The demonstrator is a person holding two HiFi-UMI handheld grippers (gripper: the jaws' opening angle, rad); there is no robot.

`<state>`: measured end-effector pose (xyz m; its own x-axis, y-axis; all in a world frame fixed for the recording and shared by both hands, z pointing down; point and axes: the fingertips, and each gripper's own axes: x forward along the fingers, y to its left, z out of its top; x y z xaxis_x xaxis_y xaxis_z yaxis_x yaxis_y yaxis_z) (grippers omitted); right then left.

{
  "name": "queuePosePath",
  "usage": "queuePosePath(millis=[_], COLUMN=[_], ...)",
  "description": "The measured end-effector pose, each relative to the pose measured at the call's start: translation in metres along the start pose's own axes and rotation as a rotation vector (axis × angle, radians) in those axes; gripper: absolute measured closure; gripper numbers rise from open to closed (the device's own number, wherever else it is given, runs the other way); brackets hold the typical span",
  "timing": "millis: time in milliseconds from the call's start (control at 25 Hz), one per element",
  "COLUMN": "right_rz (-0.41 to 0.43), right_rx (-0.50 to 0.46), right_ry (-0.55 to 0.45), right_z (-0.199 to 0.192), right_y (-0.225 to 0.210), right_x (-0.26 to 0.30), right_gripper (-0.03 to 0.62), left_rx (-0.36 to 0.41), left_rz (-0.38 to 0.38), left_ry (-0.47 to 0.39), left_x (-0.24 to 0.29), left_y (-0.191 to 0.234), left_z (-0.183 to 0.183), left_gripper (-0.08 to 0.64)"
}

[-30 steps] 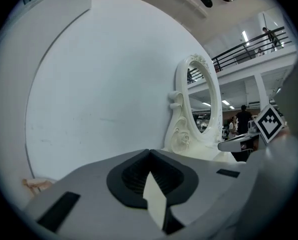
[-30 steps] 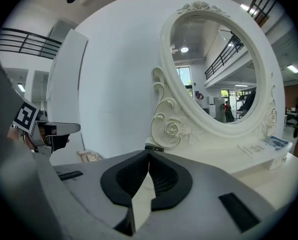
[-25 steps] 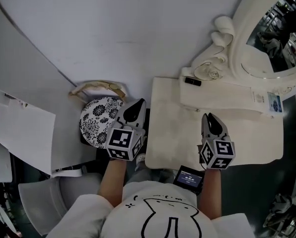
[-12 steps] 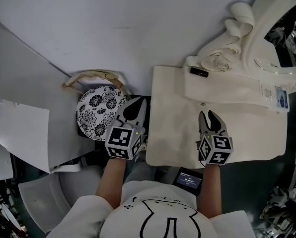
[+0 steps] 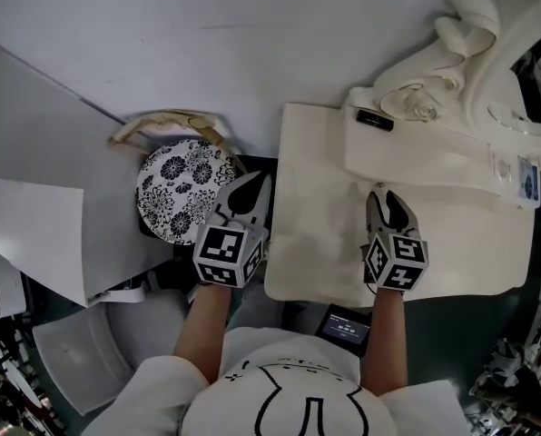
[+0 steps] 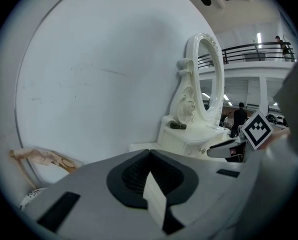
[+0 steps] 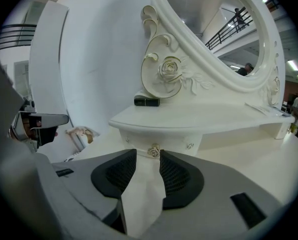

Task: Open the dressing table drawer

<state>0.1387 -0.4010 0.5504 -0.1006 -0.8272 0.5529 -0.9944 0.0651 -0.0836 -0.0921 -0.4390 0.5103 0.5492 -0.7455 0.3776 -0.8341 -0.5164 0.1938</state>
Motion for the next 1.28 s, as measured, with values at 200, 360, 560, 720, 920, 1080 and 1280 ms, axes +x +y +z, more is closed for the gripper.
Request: queuePosePath(millis=[200,360,560,720,920,1080,1280], right_rz=[-0.009,-0.016,-0.03,-0.03,-0.047,-0.052,-0.054], right_rx=[0.001,0.0,0.007,0.024,0.032,0.031,0.025], right_ry=[0.032,0.055,0.065,0.07,0.085,0.086,0.083], right_z=[-0.008,-0.008,-0.007,-0.008,-0.007,-0.008,-0.009], right_y=[-0.007,-0.01,-0.012,-0.011,-0.011,-0.012,-0.011], right_x=[0.015,0.027,0.034,0.035,0.035,0.035,0.035], right_gripper=[0.439,0.437,0.441,0.471,0.471,0.471,0.472], left_rx=[-0.017,-0.026,-0.041,-0.06,-0.072,-0.074,-0.074], left_rz=[0.038,0.064,0.1,0.135,0.157,0.164,0.173], left_ry=[0.021,0.036,0.049,0.047,0.034,0.025,0.009], left_x=[0.005,0.008,0.006,-0.001,-0.01,-0.017,-0.025], left_y=[0.015,0.028,0.045,0.058,0.067,0.068,0.069], left_z=[-0.007,-0.009,-0.013,-0.015,-0.013,-0.012,-0.009], left_gripper=[0.532,0.532,0.532,0.532,0.532,0.532,0.532])
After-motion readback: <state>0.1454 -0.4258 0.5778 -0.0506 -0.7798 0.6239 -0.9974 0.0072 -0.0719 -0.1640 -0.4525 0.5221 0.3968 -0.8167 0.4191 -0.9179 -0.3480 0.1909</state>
